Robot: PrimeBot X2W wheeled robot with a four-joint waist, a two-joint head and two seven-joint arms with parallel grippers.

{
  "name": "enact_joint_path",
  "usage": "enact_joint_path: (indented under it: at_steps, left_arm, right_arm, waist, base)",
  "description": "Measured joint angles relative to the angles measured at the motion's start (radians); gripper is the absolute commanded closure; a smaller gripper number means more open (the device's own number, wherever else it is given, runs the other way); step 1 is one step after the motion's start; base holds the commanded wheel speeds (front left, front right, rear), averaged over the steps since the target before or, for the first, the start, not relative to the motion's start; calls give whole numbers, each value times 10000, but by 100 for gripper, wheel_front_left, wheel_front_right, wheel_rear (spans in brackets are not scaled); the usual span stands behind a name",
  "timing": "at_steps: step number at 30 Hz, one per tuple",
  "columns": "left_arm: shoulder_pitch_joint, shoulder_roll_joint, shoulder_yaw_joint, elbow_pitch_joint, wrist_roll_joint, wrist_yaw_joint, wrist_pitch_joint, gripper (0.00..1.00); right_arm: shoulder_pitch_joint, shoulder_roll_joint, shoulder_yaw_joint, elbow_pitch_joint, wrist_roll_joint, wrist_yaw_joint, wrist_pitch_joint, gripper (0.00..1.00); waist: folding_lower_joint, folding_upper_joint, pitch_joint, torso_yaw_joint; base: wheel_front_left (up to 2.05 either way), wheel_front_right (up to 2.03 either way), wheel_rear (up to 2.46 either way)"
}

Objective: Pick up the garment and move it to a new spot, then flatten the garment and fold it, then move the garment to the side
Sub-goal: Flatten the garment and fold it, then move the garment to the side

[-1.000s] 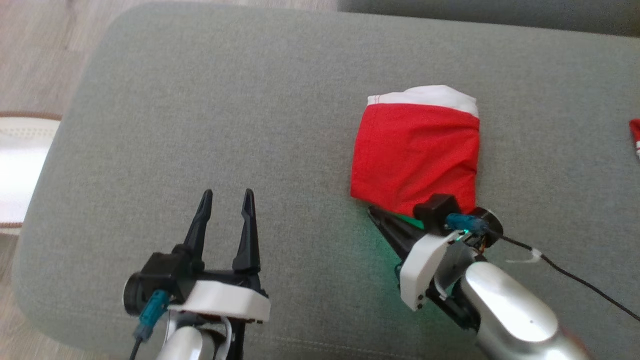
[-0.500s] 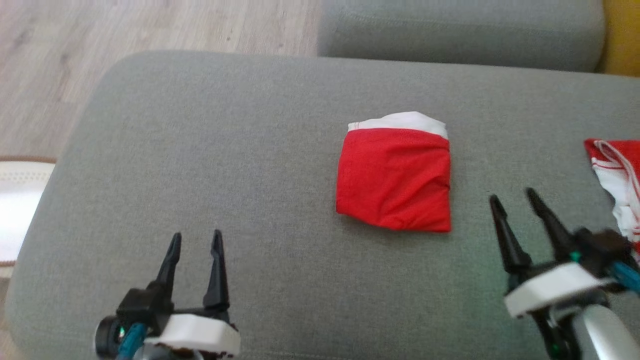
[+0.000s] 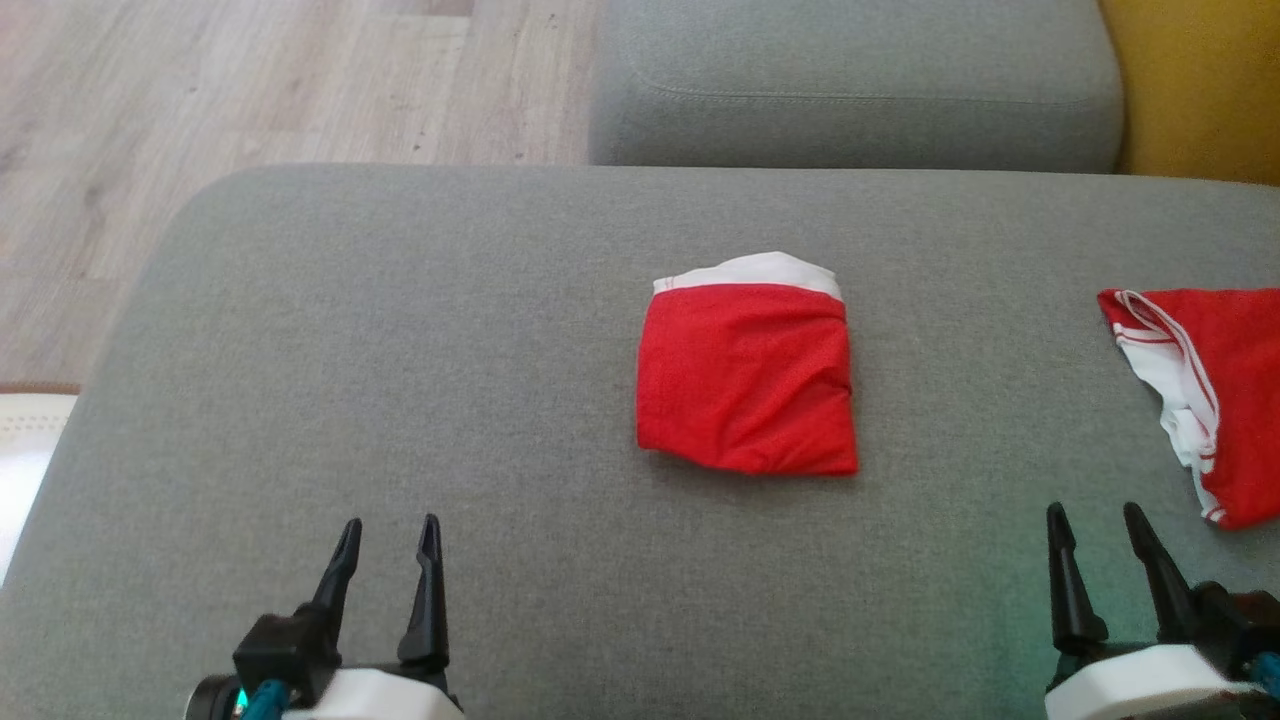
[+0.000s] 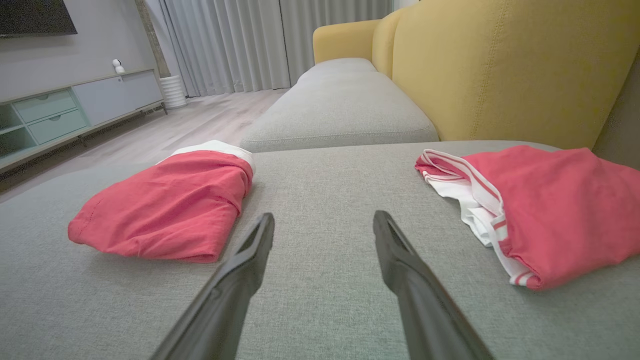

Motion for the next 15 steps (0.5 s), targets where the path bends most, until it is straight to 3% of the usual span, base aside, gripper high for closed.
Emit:
enact_joint_path:
  at_steps: [15]
  left_arm:
    - [3, -2, 217, 6, 8, 10, 0, 0]
  right_arm:
    - [-50, 198, -48, 324, -59, 0, -148, 0]
  waist:
    - [0, 0, 38, -276]
  base:
    - [0, 0, 0]
